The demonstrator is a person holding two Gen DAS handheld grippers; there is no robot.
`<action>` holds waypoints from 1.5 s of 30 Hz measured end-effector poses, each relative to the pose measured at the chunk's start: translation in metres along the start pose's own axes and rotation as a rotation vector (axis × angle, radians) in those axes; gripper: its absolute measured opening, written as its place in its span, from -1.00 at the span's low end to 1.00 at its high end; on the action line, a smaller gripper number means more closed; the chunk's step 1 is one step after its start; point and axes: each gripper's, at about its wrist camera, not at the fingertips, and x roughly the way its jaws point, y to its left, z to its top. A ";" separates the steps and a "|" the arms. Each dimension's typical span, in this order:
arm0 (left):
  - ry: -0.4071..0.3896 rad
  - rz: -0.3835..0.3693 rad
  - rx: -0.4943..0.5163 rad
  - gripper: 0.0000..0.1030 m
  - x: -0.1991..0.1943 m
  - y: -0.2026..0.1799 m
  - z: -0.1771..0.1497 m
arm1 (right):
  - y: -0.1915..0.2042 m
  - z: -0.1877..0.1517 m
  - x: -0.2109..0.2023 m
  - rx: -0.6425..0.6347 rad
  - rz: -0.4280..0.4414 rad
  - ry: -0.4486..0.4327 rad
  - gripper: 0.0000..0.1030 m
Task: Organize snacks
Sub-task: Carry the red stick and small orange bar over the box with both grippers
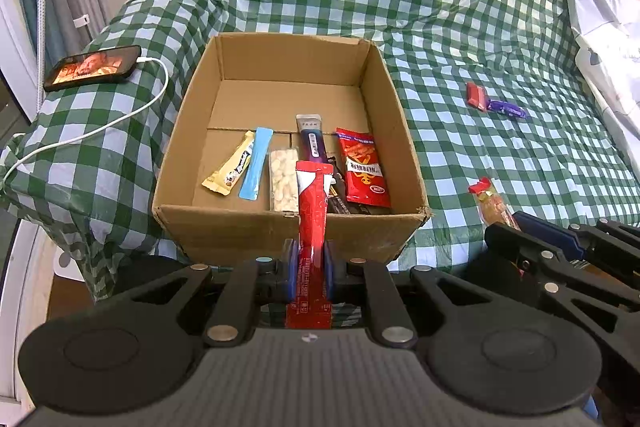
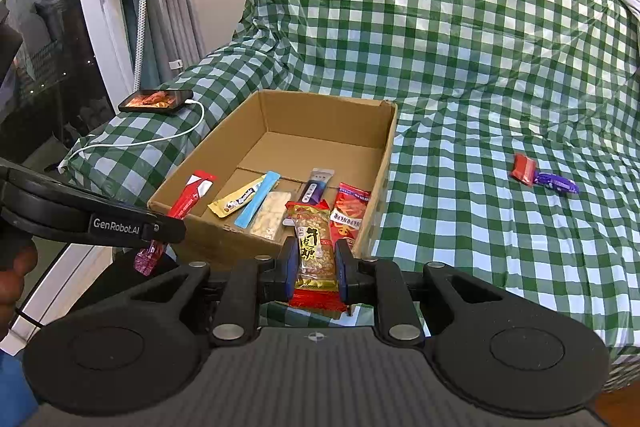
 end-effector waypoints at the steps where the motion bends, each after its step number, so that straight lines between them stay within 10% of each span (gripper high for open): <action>1: 0.000 0.000 0.001 -0.72 0.000 0.000 0.000 | 0.000 0.000 0.000 0.000 0.001 0.000 -0.61; 45: 0.156 -0.035 -0.031 -0.71 0.056 0.012 0.007 | -0.022 -0.015 0.057 0.047 0.004 0.216 -0.60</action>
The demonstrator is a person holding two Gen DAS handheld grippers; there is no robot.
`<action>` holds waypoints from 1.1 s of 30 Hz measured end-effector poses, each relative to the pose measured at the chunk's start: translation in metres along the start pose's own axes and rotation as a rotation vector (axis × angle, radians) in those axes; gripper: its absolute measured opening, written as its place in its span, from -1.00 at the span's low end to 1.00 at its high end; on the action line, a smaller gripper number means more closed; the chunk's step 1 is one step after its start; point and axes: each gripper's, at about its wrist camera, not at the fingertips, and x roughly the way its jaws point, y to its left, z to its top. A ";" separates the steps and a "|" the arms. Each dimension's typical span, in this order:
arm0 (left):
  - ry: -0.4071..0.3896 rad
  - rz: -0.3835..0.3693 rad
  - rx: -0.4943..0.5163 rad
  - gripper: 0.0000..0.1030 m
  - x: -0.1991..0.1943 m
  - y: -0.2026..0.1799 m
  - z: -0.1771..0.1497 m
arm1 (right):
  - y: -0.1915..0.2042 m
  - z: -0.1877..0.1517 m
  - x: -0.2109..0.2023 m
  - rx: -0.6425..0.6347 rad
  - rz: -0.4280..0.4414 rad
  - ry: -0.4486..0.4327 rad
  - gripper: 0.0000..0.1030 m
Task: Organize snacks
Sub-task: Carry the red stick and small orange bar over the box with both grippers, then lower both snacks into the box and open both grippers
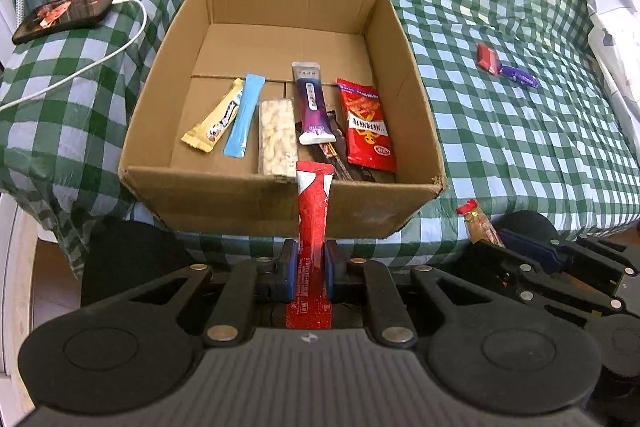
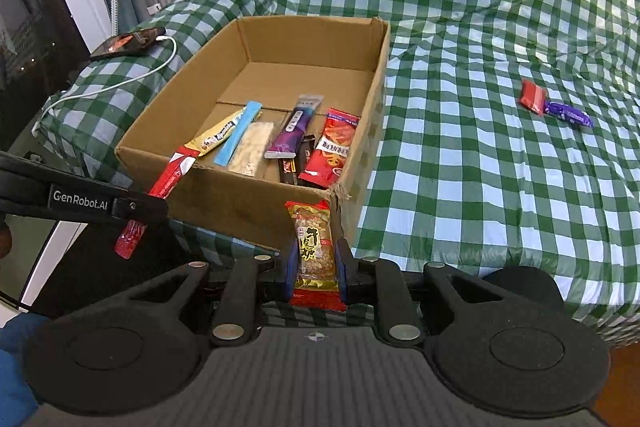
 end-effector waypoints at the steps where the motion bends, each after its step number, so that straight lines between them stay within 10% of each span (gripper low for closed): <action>1: -0.001 0.000 0.000 -0.71 0.001 0.000 0.002 | 0.000 0.001 0.002 -0.005 0.001 0.003 -0.60; 33: -0.003 0.055 -0.073 -0.71 0.064 0.053 0.117 | 0.002 0.116 0.092 -0.039 0.056 -0.029 -0.60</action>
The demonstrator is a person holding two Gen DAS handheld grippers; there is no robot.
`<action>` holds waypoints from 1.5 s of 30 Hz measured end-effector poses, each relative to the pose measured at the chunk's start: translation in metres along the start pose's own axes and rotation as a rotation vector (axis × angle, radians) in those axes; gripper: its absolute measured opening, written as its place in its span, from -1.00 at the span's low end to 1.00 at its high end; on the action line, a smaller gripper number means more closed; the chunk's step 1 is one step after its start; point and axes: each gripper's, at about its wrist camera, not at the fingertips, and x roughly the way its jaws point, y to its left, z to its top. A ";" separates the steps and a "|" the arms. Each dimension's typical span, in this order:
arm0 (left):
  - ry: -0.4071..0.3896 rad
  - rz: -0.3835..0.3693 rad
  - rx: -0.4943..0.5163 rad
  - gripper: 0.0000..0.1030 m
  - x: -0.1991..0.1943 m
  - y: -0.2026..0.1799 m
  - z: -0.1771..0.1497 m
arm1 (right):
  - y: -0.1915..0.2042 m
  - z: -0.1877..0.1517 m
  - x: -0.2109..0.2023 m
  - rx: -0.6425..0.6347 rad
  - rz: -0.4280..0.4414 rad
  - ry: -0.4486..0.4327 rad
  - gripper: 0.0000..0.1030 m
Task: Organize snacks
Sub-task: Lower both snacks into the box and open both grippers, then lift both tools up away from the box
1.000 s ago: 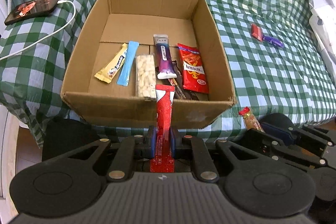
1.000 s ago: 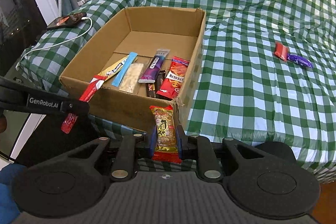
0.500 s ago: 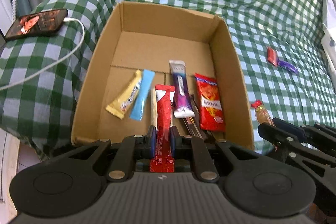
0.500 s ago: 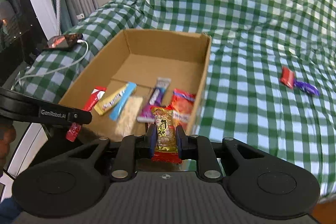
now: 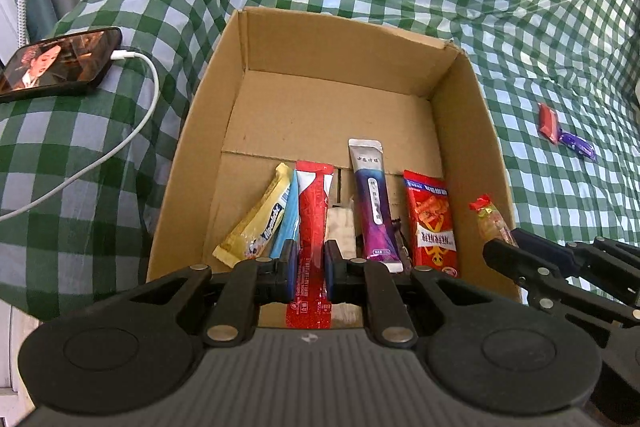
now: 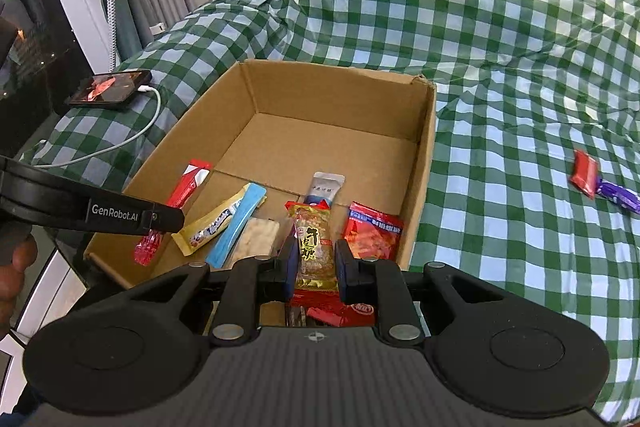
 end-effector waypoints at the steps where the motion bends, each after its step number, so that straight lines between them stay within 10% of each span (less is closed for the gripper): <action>1: 0.003 -0.004 -0.002 -0.71 0.002 0.001 0.002 | -0.001 0.001 0.003 0.002 0.001 0.003 -0.60; 22: 0.061 0.001 0.003 -0.70 0.042 0.004 0.022 | -0.017 0.019 0.051 0.014 0.000 0.026 -0.60; 24: 0.051 0.016 0.000 -0.54 0.042 0.003 0.023 | -0.017 0.021 0.054 0.013 -0.004 0.025 -0.59; 26: 0.037 0.035 -0.002 0.70 0.039 0.003 0.026 | -0.018 0.023 0.055 0.014 -0.011 0.009 -0.54; 27: 0.026 0.048 -0.011 0.93 0.036 0.005 0.027 | -0.018 0.025 0.056 0.020 -0.015 0.006 -0.22; 30: -0.040 0.096 -0.012 0.99 0.021 0.009 0.021 | -0.022 0.029 0.048 0.063 -0.048 -0.015 0.54; 45: -0.008 0.113 0.030 0.99 -0.045 -0.008 -0.074 | 0.026 -0.038 -0.053 0.054 -0.030 -0.017 0.79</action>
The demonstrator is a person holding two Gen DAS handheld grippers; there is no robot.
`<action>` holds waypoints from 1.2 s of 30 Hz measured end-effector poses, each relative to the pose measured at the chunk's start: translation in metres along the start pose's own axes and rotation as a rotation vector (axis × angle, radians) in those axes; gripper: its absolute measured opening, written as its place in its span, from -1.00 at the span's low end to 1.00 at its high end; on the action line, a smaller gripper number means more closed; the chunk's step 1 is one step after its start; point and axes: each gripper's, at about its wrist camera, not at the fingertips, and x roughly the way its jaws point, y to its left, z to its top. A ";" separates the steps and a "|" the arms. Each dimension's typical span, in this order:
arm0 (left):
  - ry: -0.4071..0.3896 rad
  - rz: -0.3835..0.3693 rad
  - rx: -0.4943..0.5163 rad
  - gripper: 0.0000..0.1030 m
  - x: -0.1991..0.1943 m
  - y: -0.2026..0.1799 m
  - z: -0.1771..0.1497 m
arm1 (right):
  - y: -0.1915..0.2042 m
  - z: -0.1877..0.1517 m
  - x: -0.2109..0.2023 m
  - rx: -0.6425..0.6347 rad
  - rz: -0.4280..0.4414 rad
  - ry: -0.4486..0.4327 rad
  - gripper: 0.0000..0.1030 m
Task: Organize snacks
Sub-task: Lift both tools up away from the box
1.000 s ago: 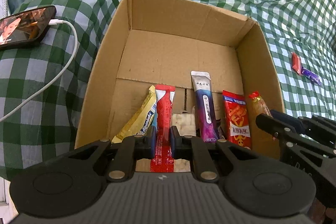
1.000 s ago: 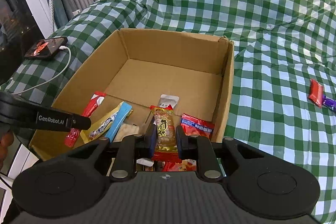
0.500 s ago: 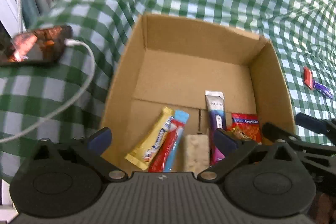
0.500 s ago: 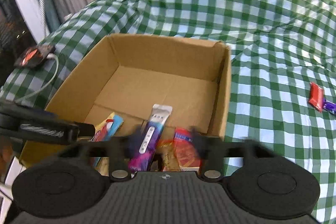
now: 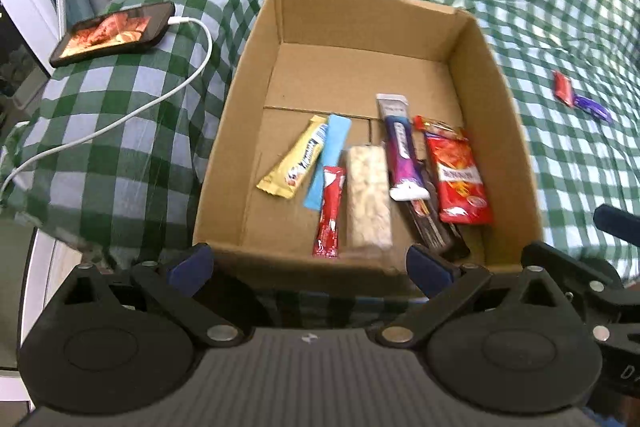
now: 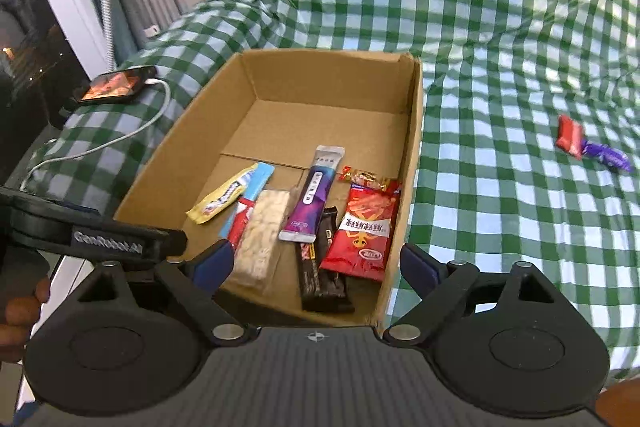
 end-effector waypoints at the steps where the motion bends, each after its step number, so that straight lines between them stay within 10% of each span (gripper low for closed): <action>1: -0.011 0.000 0.006 0.99 -0.006 -0.003 -0.005 | 0.003 -0.003 -0.007 -0.002 -0.003 -0.008 0.80; 36: -0.220 0.014 0.041 0.99 -0.113 -0.031 -0.072 | 0.017 -0.056 -0.125 -0.027 -0.035 -0.228 0.90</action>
